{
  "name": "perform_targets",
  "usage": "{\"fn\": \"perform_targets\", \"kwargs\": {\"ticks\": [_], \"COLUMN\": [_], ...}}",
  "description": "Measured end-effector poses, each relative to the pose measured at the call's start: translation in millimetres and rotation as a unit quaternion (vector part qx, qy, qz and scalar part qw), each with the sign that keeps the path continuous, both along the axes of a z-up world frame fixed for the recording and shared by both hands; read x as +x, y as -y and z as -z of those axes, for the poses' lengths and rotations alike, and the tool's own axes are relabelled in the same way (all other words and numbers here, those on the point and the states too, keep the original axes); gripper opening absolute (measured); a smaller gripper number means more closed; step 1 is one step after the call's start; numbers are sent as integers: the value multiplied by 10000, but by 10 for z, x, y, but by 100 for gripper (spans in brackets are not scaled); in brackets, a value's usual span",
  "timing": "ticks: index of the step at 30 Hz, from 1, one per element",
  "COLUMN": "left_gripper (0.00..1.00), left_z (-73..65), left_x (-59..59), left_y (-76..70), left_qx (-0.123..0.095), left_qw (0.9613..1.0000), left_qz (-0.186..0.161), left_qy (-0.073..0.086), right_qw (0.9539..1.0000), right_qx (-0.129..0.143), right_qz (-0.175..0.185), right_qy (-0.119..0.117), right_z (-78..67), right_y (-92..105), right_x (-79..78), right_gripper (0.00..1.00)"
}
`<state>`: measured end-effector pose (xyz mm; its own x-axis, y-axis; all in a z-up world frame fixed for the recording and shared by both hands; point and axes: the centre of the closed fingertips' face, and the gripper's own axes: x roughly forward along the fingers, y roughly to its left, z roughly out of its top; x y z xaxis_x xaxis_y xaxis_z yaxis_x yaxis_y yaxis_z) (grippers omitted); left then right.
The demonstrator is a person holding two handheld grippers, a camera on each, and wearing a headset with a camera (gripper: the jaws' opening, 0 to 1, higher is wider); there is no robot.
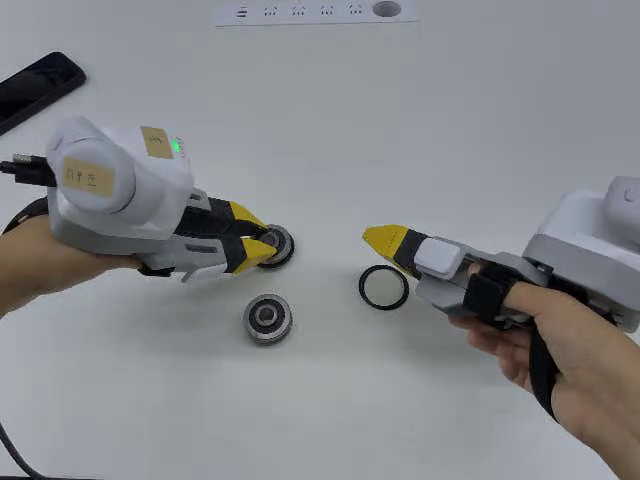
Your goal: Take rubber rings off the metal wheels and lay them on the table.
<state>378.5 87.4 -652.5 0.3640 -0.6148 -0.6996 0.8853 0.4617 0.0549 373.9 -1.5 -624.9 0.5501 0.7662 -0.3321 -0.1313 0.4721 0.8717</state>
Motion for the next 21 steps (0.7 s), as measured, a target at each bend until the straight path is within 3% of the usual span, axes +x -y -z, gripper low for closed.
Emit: {"fn": "perform_targets", "kwargs": {"ticks": [3,9,14,21], "left_gripper": [12,12,12,12], "left_z": [3,17,34,46], "left_x": [5,21,29,32], "left_y": [-3,-24,-31,-29], "left_qx": [54,-72,65,71], "left_qw": [10000,9999,9999,9998], "left_qz": [52,1,124,164], "left_qy": [37,-86,-98,-99], "right_qw": [9999,9987,9974,9955], "right_qx": [43,60,-14,-131], "right_qz": [-129,-469,-621,-786], "right_qy": [44,211,357,517], "right_z": [-12,0,26,71], "right_y": [-106,-345,-447,-527], "right_x": [-6,-32,-14,3], "right_gripper": [9,12,16,22]}}
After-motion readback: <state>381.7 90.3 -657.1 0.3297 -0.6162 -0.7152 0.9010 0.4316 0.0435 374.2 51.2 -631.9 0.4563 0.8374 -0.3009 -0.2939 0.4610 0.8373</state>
